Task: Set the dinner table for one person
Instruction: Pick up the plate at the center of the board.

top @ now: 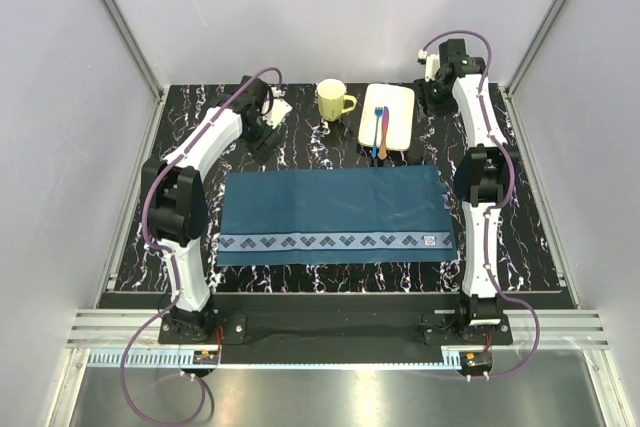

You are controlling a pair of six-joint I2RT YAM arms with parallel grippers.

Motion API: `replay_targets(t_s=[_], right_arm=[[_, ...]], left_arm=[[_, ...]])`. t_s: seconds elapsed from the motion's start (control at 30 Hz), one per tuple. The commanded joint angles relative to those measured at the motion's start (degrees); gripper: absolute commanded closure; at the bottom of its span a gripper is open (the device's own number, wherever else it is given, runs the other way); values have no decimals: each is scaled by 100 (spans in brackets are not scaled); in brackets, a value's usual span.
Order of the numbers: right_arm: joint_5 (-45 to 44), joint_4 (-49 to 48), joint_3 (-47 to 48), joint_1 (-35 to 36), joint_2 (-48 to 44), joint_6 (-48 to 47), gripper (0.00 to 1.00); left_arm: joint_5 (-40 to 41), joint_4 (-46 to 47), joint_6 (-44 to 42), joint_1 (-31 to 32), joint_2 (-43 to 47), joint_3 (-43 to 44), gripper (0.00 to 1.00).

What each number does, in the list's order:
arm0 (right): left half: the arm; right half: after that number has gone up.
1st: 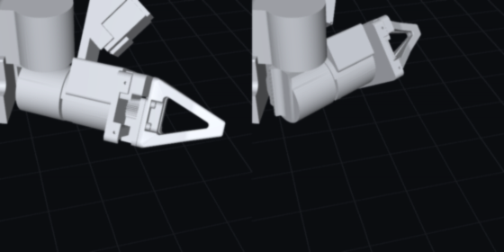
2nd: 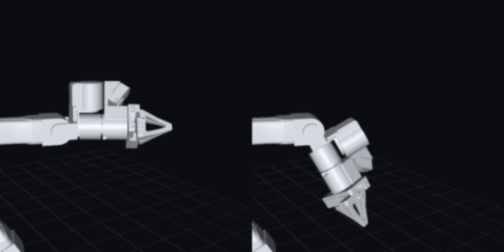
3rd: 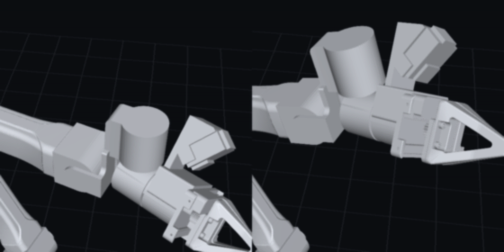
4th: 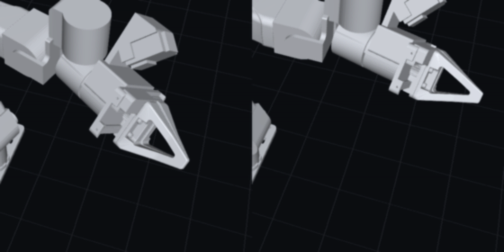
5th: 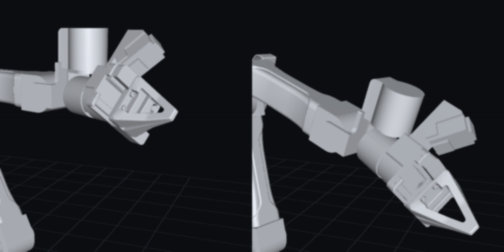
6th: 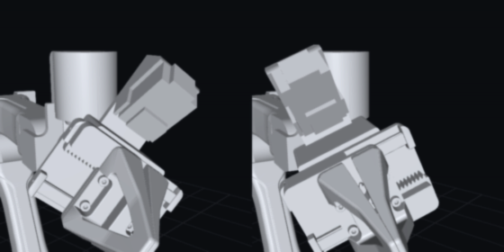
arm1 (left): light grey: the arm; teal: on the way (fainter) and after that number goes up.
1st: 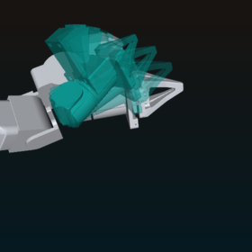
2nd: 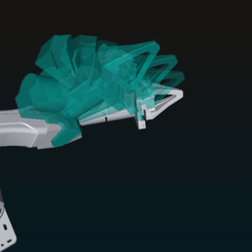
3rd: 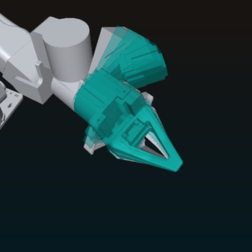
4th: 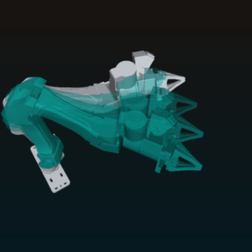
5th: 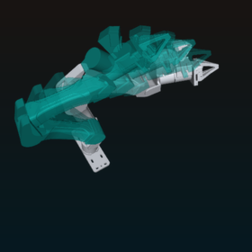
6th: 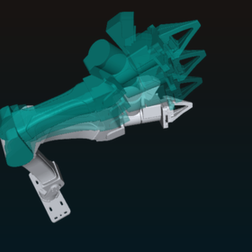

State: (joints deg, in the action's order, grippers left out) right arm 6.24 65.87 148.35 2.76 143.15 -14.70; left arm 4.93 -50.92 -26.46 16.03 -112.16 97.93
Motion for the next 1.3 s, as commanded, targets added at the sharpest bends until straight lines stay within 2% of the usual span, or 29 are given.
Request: replay_targets(t_s=[0.0, 0.23, 0.53, 0.87, 1.27], right_arm=[[571, 146, 325, 40, 327, 81, 41], [1159, 85, 677, -4, 749, 142, 43], [1476, -654, 361, -92, 784, 450, 44], [1661, -733, 405, -223, 1083, 731, 44], [2434, -777, 677, -637, 1443, 1250, 43]], left_arm=[[245, 143, 27, 5, -34, 332, 1], [421, 231, -26, -4, -8, 446, 1], [658, 258, -114, -12, 10, 525, 1], [966, 266, -342, -12, 107, 604, 1], [1299, 249, -448, 23, 107, 824, 1]])
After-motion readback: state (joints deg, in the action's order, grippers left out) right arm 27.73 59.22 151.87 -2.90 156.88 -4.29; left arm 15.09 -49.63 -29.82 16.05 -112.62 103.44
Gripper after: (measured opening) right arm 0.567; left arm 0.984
